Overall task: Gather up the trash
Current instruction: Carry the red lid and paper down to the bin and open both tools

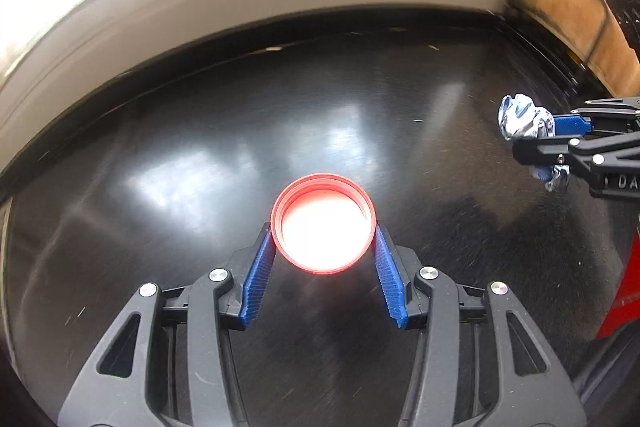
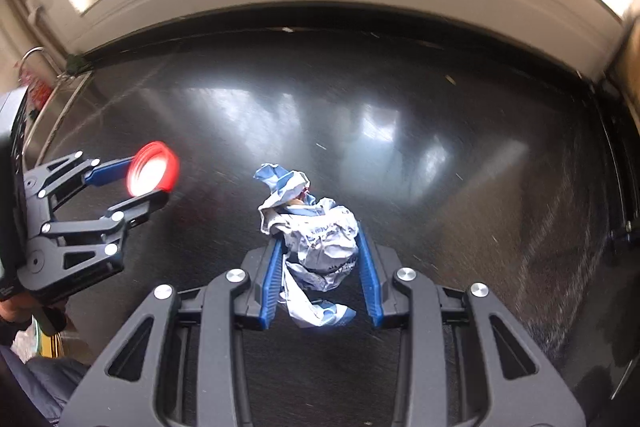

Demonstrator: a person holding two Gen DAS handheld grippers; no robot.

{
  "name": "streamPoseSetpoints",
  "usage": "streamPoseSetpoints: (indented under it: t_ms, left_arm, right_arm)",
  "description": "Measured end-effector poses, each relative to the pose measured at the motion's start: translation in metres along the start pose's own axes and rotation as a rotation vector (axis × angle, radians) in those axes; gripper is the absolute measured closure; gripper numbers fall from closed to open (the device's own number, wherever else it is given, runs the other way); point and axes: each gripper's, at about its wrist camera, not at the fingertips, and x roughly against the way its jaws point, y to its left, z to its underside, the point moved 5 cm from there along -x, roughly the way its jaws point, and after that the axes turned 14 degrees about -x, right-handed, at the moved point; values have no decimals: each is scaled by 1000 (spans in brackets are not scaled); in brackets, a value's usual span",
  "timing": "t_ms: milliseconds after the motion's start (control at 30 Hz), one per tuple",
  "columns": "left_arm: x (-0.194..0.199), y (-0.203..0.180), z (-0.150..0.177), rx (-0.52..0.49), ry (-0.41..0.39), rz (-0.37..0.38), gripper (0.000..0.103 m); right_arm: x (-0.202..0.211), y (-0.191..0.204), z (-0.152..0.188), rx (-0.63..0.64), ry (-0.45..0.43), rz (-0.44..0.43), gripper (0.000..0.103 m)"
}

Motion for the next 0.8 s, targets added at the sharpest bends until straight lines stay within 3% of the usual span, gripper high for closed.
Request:
streamPoseSetpoints:
  t_ms: [100,233,400,633,800]
  left_arm:
    - [29,30,32,107,3,-64,55]
    - [77,73,100,256,27,-194,55]
    - [138,113,219,506,102,-358,55]
    - [215,124,382,871,210,-535,55]
    - [247,117,457,1053,244,-587,55]
  right_arm:
    - [0,43,-4,83,3,-44,68]
    - [-7,130,5,264,33,-129,68]
    - [-16,250,44,502,101,-252,68]
    - [1,415,157,836,244,-456,68]
    - [11,487,242,1003,349,-549,68]
